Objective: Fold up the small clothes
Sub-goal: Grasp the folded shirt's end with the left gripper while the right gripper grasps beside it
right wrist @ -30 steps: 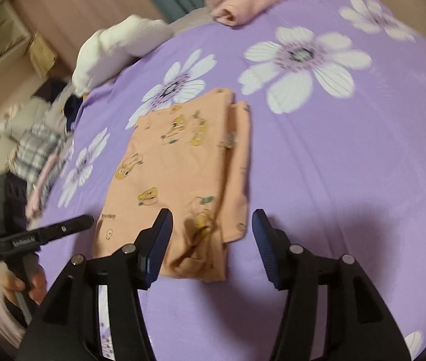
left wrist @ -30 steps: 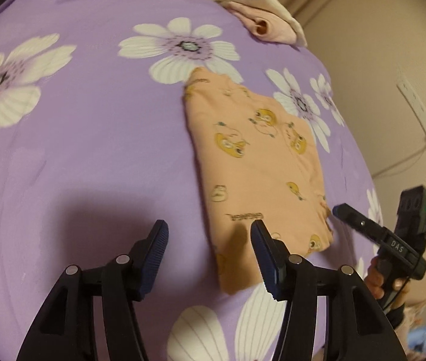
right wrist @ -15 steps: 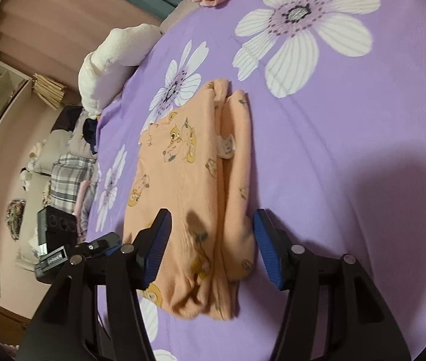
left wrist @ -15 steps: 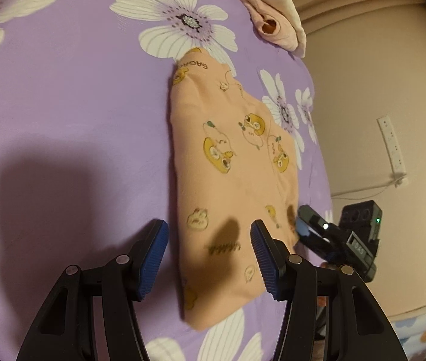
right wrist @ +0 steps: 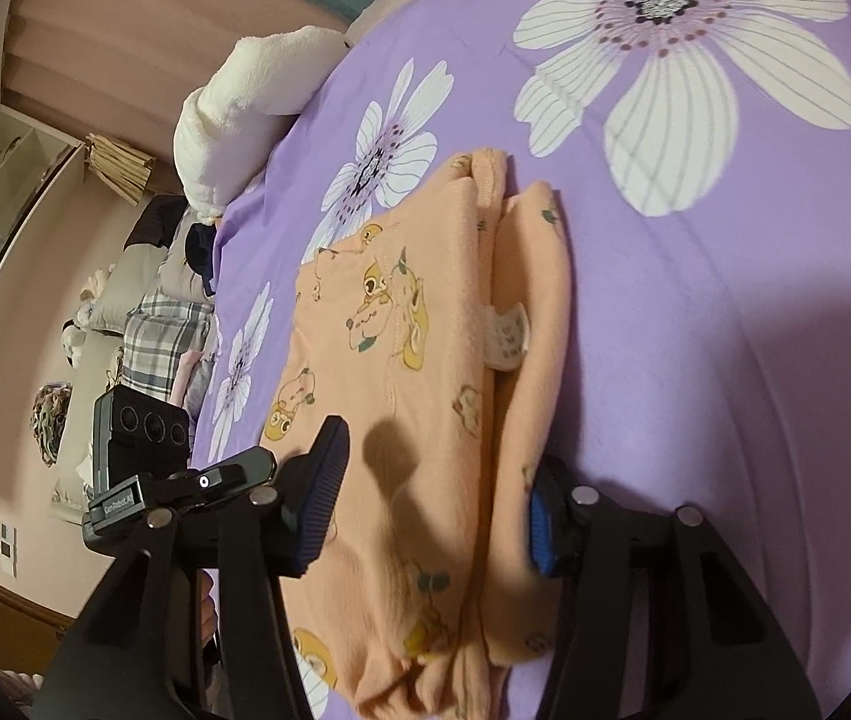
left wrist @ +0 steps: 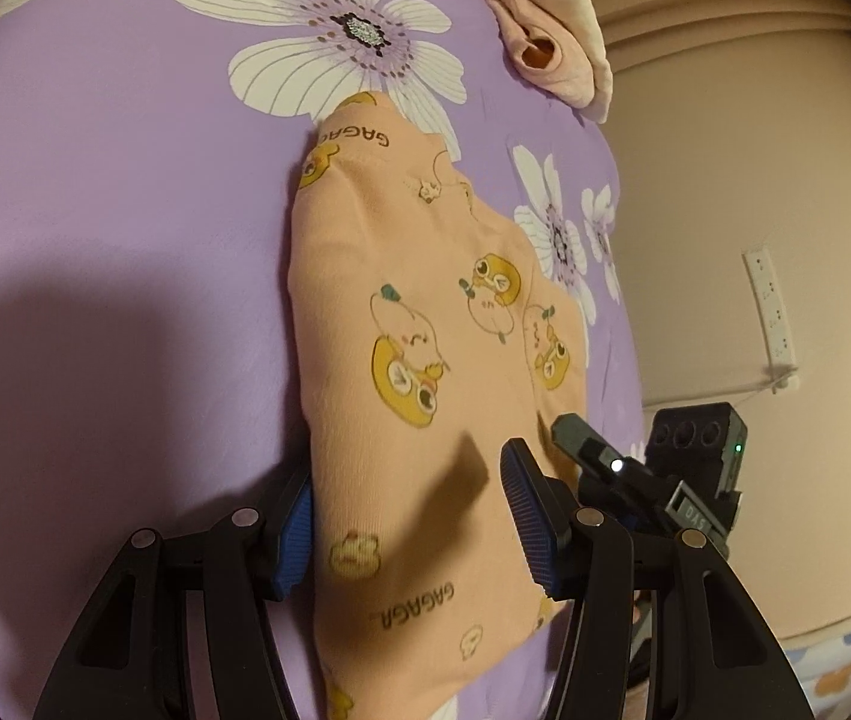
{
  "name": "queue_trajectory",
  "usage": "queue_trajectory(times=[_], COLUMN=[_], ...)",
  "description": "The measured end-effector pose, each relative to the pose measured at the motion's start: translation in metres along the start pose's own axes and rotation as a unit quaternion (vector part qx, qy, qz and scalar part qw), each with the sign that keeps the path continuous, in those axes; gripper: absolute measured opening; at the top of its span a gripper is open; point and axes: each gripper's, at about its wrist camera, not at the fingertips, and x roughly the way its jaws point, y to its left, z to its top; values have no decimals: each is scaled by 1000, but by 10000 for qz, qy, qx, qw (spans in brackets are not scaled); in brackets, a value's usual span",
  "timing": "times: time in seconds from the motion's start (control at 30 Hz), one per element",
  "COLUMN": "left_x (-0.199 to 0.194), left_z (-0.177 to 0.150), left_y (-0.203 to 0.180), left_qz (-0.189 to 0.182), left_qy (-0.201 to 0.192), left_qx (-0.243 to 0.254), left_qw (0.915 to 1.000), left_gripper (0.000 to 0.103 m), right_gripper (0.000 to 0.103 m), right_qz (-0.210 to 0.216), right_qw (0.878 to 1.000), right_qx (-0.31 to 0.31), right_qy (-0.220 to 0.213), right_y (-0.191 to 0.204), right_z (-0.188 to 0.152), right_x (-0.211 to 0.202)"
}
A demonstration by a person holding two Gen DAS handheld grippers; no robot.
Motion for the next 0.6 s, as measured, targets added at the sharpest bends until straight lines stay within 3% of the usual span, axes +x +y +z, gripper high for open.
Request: queue_trajectory(times=[0.27,0.33,0.4,0.6], left_x=[9,9,8,8], left_z=[8,6,5,4], left_y=[-5,-8,-8,-11], left_qz=[63,184,402,723], left_qy=[-33,-56,-69,-100], left_qx=[16,101,131,155], left_qw=[10000,9998,9991,9972], left_gripper=[55,51,38,31], right_gripper=[34,32,30,21], right_qz=[-90,-189,-333,-793], right_qw=[9999,9998,9991,9945], right_qx=[-50,-109,-236,-655], right_qy=[-6,-31,-63,-198], right_y=[-1,1,6,25], right_z=[5,5,4,3], right_x=[11,11,10,12])
